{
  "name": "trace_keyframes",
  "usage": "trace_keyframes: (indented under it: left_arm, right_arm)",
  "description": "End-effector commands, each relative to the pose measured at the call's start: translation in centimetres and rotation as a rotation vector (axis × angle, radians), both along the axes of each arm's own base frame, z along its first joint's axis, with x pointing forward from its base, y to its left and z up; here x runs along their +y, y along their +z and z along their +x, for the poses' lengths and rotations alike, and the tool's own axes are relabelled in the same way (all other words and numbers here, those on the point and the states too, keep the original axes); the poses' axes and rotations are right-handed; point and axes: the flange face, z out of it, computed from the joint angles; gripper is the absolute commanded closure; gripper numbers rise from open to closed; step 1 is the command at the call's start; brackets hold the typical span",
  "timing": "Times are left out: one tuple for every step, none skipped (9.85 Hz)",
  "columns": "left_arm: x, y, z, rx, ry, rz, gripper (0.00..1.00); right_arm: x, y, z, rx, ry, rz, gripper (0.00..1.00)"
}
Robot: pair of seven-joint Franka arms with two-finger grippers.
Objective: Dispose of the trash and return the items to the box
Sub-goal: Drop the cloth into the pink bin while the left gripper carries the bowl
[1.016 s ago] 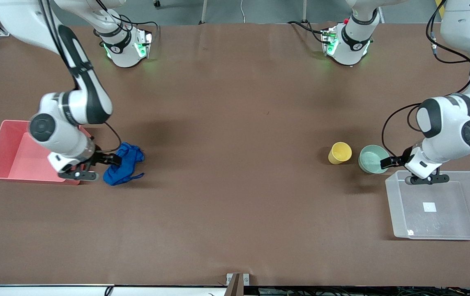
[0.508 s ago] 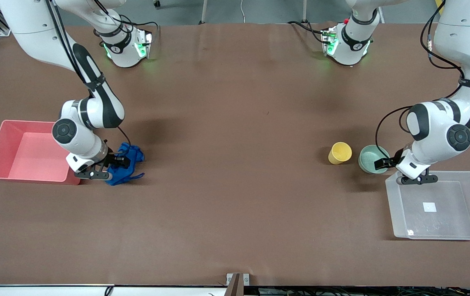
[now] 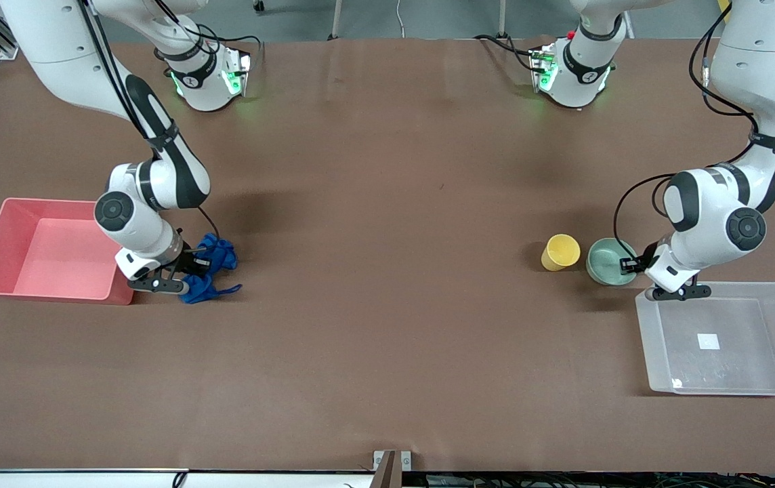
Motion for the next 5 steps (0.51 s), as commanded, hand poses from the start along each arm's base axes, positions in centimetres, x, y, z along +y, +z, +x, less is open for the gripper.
trace_keyframes:
  left_arm:
    - [-0.3, -0.7, -0.5, -0.003, -0.022, 0.001, 1.0]
    - [-0.4, 0.0, -0.3, -0.01, -0.026, 0.002, 1.0]
    - [-0.4, 0.9, -0.2, -0.02, -0.026, 0.003, 1.0]
    - [-0.6, 1.7, 0.1, -0.024, -0.032, 0.003, 1.0]
    - [-1.0, 3.0, 0.2, -0.026, -0.038, 0.001, 1.0]
  right_arm:
    - [0.4, 8.9, 2.7, 0.077, -0.031, -0.005, 0.98]
    - [0.3, 13.8, 3.9, 0.107, -0.036, -0.01, 0.98]
    - [-0.6, 19.3, 4.5, 0.14, -0.043, -0.012, 0.98]
    - [-2.7, 23.9, 4.6, 0.148, -0.058, -0.009, 0.98]
    - [-5.7, 26.9, 4.2, 0.15, -0.042, 0.0, 0.98]
